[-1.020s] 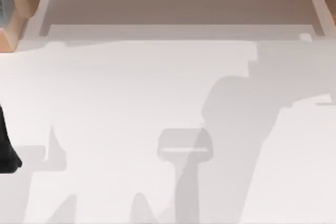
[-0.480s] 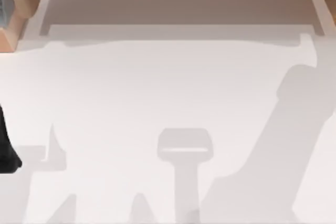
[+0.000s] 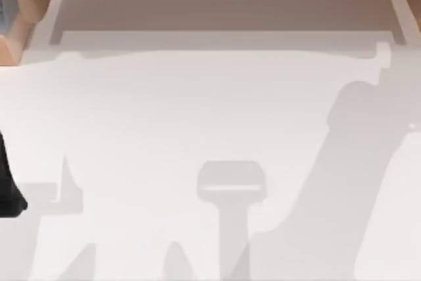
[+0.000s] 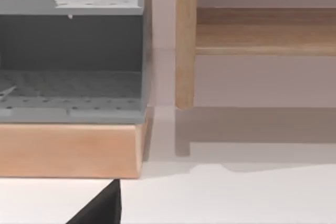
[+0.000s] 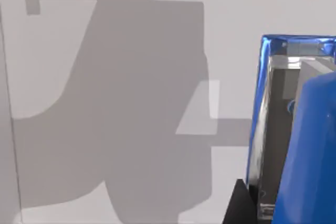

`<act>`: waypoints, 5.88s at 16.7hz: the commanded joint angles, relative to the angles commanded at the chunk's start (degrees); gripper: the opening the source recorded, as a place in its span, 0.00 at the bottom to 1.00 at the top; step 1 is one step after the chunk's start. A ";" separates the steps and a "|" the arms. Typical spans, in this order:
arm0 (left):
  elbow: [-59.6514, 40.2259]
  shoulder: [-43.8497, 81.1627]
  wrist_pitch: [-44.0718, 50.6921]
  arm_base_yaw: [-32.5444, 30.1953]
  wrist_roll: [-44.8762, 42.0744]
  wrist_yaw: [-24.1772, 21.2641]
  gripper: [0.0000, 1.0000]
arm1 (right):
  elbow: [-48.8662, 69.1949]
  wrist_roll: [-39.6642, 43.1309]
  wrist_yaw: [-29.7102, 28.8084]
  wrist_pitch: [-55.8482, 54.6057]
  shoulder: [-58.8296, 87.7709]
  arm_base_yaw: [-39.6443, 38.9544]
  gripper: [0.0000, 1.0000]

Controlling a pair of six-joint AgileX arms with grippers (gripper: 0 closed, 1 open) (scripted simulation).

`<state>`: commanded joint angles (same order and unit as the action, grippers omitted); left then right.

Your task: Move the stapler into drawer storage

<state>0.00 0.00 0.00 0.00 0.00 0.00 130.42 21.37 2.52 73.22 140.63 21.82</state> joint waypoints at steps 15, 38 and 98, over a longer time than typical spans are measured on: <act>0.00 0.00 0.00 0.00 0.00 0.00 1.00 | -3.99 1.08 0.26 -3.79 2.10 0.82 0.15; 0.00 0.00 0.00 0.00 0.00 0.00 1.00 | -4.74 1.93 0.65 -5.11 0.64 0.56 1.00; 0.00 0.00 0.00 0.00 0.00 0.00 1.00 | -101.03 67.60 35.03 -162.54 -22.56 17.65 0.17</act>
<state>0.00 0.00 0.00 0.00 0.00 0.00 29.40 88.97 37.55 -89.32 118.07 39.47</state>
